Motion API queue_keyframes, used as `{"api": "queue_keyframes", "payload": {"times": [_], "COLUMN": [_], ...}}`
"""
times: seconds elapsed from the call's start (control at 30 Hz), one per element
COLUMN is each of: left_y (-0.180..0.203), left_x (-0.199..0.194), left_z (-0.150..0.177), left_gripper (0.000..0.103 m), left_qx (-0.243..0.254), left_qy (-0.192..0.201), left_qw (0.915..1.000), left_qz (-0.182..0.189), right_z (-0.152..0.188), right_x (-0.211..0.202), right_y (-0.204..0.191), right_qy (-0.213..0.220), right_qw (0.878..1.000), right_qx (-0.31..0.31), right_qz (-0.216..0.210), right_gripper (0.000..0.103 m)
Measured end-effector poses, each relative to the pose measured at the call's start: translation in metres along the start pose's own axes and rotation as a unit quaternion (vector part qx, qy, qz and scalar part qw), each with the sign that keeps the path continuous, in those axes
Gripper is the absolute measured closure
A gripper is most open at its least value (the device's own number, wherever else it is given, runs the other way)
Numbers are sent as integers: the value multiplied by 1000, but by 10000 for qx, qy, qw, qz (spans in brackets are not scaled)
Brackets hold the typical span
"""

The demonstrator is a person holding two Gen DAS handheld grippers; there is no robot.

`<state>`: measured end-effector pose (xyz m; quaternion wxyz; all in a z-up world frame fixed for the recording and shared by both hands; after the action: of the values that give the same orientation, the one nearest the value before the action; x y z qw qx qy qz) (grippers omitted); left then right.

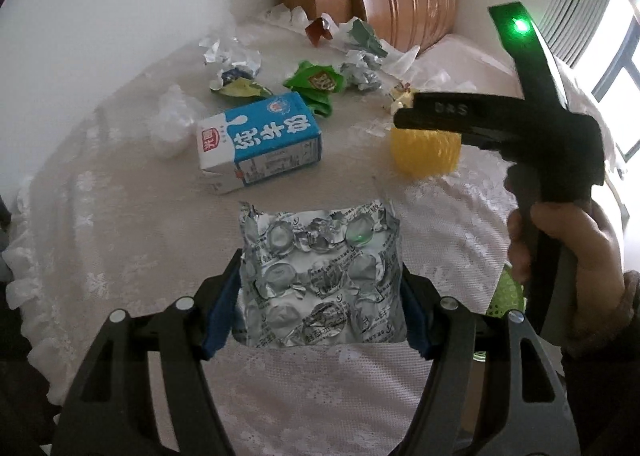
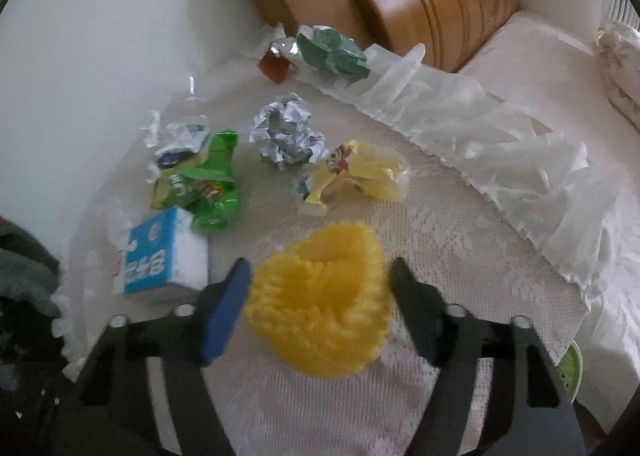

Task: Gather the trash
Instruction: 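Grasp the silver foil pack with the left tool while the right tool grasps the yellow mesh sleeve, then drop the yellow mesh sleeve from the right tool into the green wastebasket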

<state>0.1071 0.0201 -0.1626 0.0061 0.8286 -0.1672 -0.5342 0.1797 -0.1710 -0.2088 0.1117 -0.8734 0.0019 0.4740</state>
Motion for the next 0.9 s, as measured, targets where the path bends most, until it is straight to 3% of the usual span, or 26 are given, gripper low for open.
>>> {"api": "queue_keyframes", "payload": {"times": [0.1,0.33,0.5,0.67,0.7,0.73,0.83,0.9], "left_y": [7,44,93,144,155,164,193,212], "left_x": [-3,-11,-11,-7,-6,-6,-3,-1], "left_z": [3,13,30,54,59,64,78,89], "left_gripper": [37,37,37,37,37,37,37,37], "left_qx": [3,338,768,1184,1292,1381,1684,1857], "left_qy": [34,68,-13,-236,-283,-311,-392,-458], "left_qw": [10000,9993,9962,9904,9886,9870,9815,9777], "left_qz": [22,127,406,679,726,761,827,865], "right_z": [5,30,104,205,214,228,261,277], "right_x": [-13,-82,-133,-143,-139,-133,-124,-123], "right_y": [3,26,86,167,177,188,220,236], "right_qy": [99,516,394,-164,-214,-302,-537,-657], "right_qw": [9994,9976,9987,9900,9883,9859,9766,9702], "right_qx": [150,92,297,1177,1280,1390,1612,1846], "right_qz": [-311,-451,159,757,806,885,1317,1425], "right_gripper": [55,56,56,54,49,36,10,6]}}
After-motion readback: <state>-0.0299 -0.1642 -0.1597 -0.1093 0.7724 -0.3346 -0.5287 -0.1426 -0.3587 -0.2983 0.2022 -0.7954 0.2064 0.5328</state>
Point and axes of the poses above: each gripper's, at about its wrist camera, not at the fingertips, and x roughly the way its jaws point, y to its right, z to its underside, the point moved 10 cm from there along x, roughly the way its jaws point, and after that the axes turned 15 degrees about -x, right-handed, at the moved point
